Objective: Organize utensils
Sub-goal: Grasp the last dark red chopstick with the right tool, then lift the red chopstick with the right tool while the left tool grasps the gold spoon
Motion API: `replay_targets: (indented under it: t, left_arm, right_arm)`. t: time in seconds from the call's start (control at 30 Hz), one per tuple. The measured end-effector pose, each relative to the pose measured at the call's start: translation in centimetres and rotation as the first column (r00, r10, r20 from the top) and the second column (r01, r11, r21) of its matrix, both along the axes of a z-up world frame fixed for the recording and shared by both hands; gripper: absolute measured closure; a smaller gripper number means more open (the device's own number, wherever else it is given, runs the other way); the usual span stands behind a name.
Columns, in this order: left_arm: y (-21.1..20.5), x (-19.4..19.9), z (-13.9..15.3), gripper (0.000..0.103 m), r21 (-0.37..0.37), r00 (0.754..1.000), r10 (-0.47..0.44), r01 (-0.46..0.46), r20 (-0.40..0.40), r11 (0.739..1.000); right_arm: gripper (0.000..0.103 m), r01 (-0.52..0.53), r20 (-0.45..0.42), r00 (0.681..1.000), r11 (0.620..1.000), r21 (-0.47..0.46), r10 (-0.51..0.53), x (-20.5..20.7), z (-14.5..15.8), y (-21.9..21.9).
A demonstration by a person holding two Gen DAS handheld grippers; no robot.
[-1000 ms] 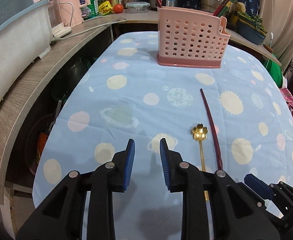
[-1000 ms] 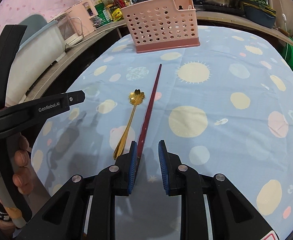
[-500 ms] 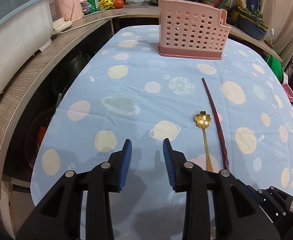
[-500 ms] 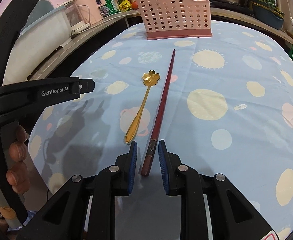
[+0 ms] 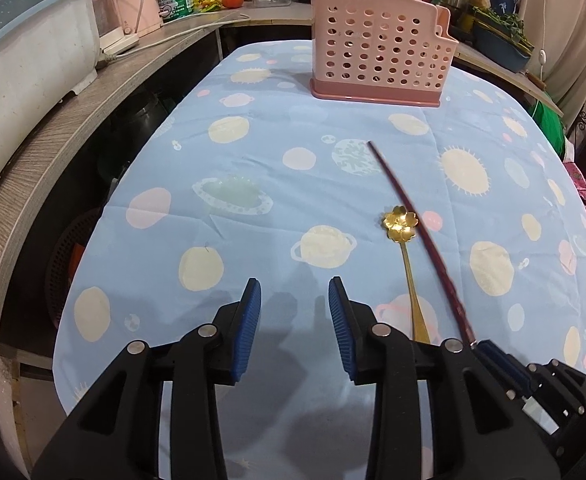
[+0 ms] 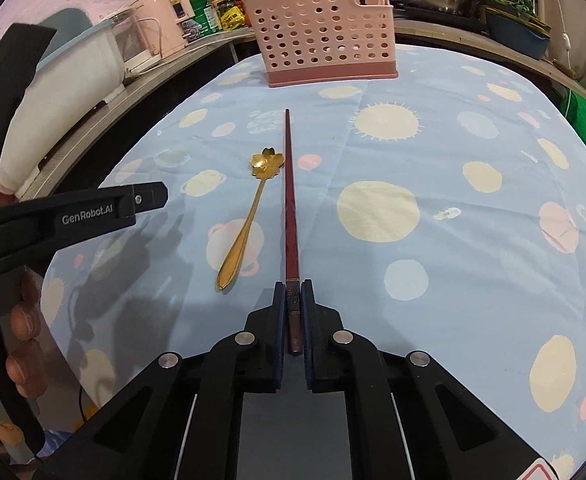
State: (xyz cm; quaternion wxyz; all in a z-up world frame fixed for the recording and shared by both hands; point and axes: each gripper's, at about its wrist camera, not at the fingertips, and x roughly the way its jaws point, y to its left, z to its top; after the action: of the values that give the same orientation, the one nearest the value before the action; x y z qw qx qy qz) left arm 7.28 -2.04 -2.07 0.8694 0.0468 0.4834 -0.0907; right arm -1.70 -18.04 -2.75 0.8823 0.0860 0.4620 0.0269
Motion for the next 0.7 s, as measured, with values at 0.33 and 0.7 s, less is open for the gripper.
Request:
replay_targets:
  t: [0.33, 0.7]
  left_arm:
    - [-2.5, -0.9, -0.3, 0.057, -0.008, 0.997, -0.071, 0.071, -0.014, 0.997]
    - [-4.6, -1.5, -2.2, 0.054, -0.061, 0.988, -0.121, 0.116, -0.092, 0.991]
  right_arm:
    - [0.096, 0.070, -0.009, 0.998, 0.997, 0.035, -0.069, 0.0, 0.0, -2.9]
    - [0.096, 0.080, -0.017, 0.997, 0.996, 0.049, -0.079, -0.3, 0.0, -3.5]
